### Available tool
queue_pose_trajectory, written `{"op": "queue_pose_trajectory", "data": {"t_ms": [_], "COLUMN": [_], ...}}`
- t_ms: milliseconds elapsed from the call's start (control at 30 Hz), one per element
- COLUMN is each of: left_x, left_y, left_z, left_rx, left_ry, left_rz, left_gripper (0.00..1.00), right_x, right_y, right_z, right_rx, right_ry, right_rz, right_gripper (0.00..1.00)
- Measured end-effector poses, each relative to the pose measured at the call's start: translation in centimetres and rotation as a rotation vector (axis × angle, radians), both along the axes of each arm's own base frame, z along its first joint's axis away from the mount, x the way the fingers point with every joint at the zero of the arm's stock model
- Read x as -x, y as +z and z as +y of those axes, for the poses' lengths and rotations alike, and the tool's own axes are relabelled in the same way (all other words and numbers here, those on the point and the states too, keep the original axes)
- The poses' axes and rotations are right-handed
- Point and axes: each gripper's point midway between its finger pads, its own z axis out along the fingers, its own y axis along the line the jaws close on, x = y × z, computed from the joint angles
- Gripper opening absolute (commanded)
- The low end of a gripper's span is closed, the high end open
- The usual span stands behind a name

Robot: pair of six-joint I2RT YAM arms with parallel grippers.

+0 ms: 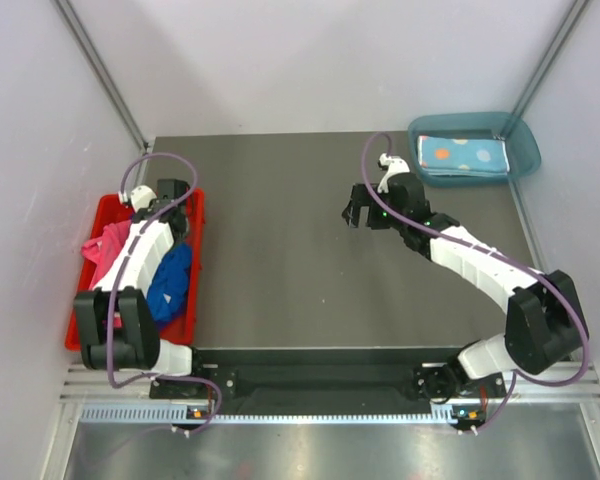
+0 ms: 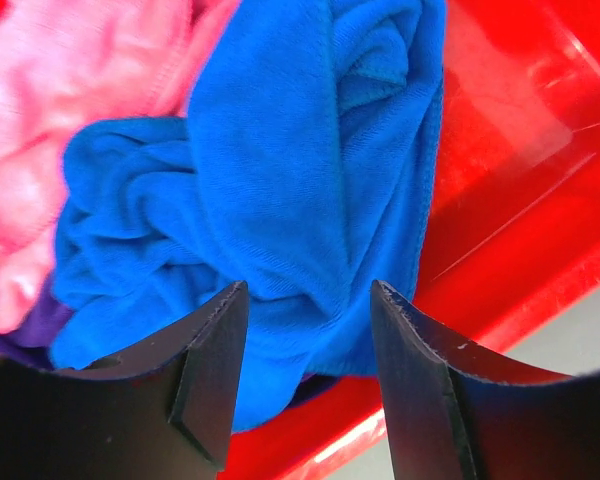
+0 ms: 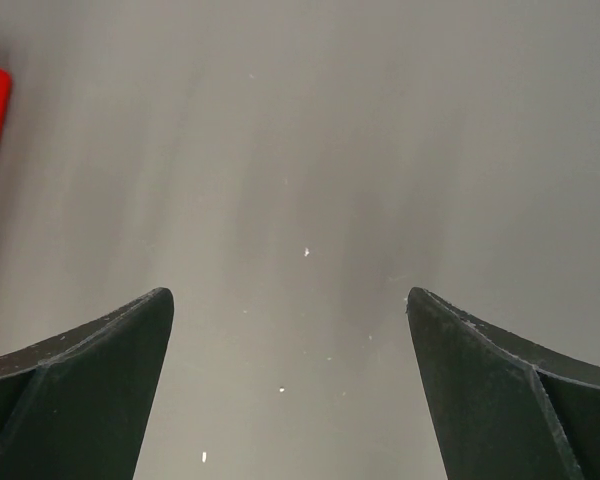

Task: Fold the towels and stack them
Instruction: Grab crumpled towel

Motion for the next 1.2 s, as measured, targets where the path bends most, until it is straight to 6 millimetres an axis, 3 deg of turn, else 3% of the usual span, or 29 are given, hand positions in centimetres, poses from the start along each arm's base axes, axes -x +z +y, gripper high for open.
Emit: {"op": "queue_pose_trajectory", "data": {"t_ms": [167,300,467,633,733,833,1067,1200], "left_x": [-0.7,-1.0,-1.0,-0.9,-0.8,-0.7,-0.8,-1.8], "left_y": [-2.4,-3.2,-3.8,-4.2,-4.1,-3.8,-1.4,1.3], "left_z": [-0.3,-0.6,-0.7,-0.9,-0.9,-1.0,-1.4,-2.2], "left_rx": [0.046,0.072,0.089,0.101,0.105,0.110,0.128,0.147], "left_ry": [0.012,0.012,0.021,0.020,0.017,0.014,-0.020,-0.070], "left_rz": [0.043,0.049,0.043,0.048,0.046,0.033,-0.033,-0.096], "left_gripper": [0.56,0.53,0.38,0.15,0.11,0.00,0.00,0.00], "right_x": [0.2,0.2,0.3,0.3,0.4,0.4,0.4,0.4], "right_y": [1.2,1.4,1.6,1.7,1.7,1.7,1.7,1.7], "right_z": [0.1,0.1,0.1,0.2,0.2,0.3,0.3,0.3], "right_rx": [-0.018,-0.021,-0.024,-0.028,-0.029,-0.030,-0.032,-0.033], "right_ry": [0.007,0.010,0.012,0.017,0.020,0.022,0.024,0.024], "right_rz": [-0.026,-0.029,-0.033,-0.034,-0.033,-0.033,-0.032,-0.035], "right_gripper": [1.00,1.00,1.00,1.00,1.00,1.00,1.00,1.00]}}
